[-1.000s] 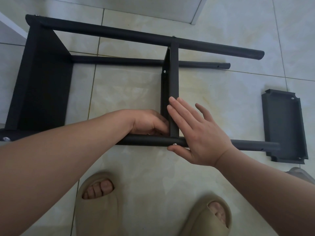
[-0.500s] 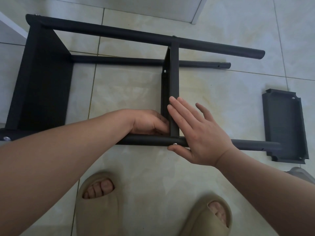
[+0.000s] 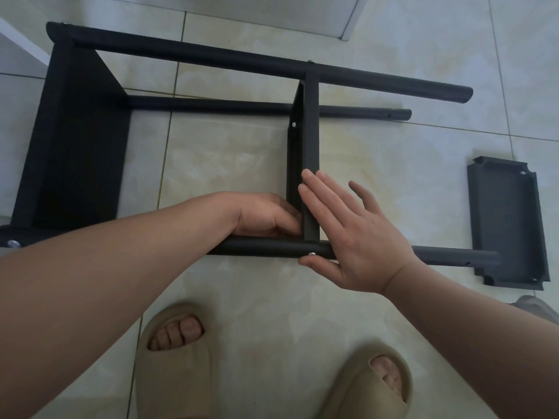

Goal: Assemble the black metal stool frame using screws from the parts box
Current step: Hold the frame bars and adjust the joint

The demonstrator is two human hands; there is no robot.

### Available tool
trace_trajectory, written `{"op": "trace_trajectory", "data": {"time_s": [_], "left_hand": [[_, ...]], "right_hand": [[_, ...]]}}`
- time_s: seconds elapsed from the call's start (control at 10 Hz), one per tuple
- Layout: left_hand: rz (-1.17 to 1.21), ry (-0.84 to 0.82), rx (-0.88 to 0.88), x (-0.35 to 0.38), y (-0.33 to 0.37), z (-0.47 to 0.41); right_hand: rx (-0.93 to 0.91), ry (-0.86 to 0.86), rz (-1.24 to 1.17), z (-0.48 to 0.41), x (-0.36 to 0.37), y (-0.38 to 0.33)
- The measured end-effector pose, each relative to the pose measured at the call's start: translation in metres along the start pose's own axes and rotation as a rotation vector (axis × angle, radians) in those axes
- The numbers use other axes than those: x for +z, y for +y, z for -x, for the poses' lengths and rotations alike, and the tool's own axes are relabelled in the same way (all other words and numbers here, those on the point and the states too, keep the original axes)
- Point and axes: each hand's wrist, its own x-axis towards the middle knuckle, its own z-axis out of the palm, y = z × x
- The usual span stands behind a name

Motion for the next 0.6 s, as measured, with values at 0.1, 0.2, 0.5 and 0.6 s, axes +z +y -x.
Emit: {"op": "trace_trajectory", "data": {"time_s": [0.1, 0.2, 0.5, 0.6], "left_hand": [[0.049, 0.001, 0.011, -0.0002, 0.0004, 0.0005], [0.081, 0.001, 0.013, 0.0009, 0.0019, 0.0007], [0.125, -0.056, 0.015, 0.0004, 0.0039, 0.0031], [0.12, -0.072, 0.023, 0.0, 0.004, 0.0039]], "right_hand": [[0.0, 0.002, 0.0, 0.0001, -0.0004, -0.0002], [-0.001, -0.003, 0.0, 0.0001, -0.0006, -0.0003], [0.002, -0.007, -0.001, 0.0004, -0.0007, -0.0007], [0.0, -0.003, -0.005, 0.0002, -0.0009, -0.0005]]}}
